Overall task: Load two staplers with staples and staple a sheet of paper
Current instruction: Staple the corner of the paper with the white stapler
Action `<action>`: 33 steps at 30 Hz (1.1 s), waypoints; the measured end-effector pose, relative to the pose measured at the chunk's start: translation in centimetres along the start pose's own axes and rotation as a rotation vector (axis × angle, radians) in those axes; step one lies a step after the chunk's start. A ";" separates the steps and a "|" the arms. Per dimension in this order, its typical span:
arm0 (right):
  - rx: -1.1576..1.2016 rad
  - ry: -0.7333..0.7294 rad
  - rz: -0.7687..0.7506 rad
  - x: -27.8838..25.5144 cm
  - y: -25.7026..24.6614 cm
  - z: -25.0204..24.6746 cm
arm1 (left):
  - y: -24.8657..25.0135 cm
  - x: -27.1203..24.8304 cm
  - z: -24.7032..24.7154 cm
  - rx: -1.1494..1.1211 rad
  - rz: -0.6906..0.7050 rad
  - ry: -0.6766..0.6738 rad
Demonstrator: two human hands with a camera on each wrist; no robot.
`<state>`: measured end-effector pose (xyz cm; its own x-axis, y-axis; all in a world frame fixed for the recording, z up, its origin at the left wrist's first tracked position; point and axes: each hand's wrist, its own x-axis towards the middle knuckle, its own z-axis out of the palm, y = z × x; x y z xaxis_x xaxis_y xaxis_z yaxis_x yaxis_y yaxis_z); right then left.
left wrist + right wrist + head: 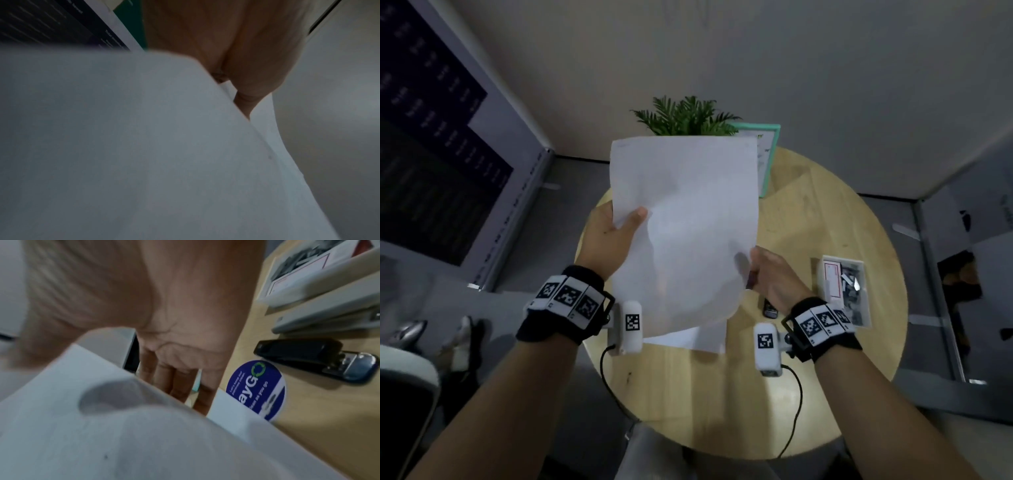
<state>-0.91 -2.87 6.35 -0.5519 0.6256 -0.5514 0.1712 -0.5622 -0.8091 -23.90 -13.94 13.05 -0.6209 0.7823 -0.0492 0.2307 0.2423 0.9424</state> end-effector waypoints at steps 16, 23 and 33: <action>-0.255 0.311 -0.300 8.0 1.4 22.2 | -8.8 2.8 -17.9 0.124 -0.185 0.108; -0.345 0.127 -0.043 13.9 6.6 38.7 | -16.8 6.4 -30.3 0.398 -0.359 0.069; -0.426 0.174 0.644 17.1 23.3 43.9 | -29.2 12.1 -31.4 0.702 -0.610 -0.487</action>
<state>-42.20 -29.04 -13.00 -0.1082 0.3426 -0.9332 0.7311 -0.6087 -0.3082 -61.66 -29.58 -4.66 -0.4451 0.5244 -0.7259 0.4595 0.8295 0.3176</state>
